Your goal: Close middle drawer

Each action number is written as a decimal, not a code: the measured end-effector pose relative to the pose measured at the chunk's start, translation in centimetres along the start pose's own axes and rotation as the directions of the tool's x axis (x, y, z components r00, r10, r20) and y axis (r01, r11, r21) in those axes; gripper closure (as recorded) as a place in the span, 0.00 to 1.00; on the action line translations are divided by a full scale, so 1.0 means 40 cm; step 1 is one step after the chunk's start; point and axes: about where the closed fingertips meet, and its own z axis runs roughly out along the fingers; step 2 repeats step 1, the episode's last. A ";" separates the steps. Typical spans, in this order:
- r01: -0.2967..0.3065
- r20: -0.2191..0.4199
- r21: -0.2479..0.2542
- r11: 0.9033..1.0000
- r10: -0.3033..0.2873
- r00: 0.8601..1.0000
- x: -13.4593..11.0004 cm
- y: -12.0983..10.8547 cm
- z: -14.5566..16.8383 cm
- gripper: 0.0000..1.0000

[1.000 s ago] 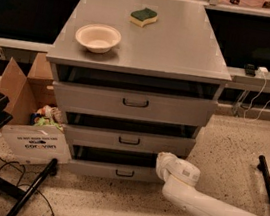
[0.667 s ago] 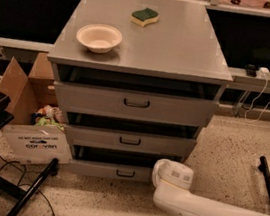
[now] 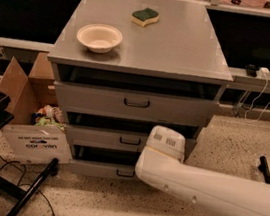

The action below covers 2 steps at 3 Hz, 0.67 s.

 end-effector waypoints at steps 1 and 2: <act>-0.267 -0.205 -0.078 0.961 0.246 0.947 0.179 -0.002 -0.022 0.81; -0.267 -0.205 -0.078 0.961 0.246 0.947 0.179 -0.002 -0.022 0.81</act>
Offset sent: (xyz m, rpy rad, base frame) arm 0.0000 0.0000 0.0000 0.0000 0.0000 0.0000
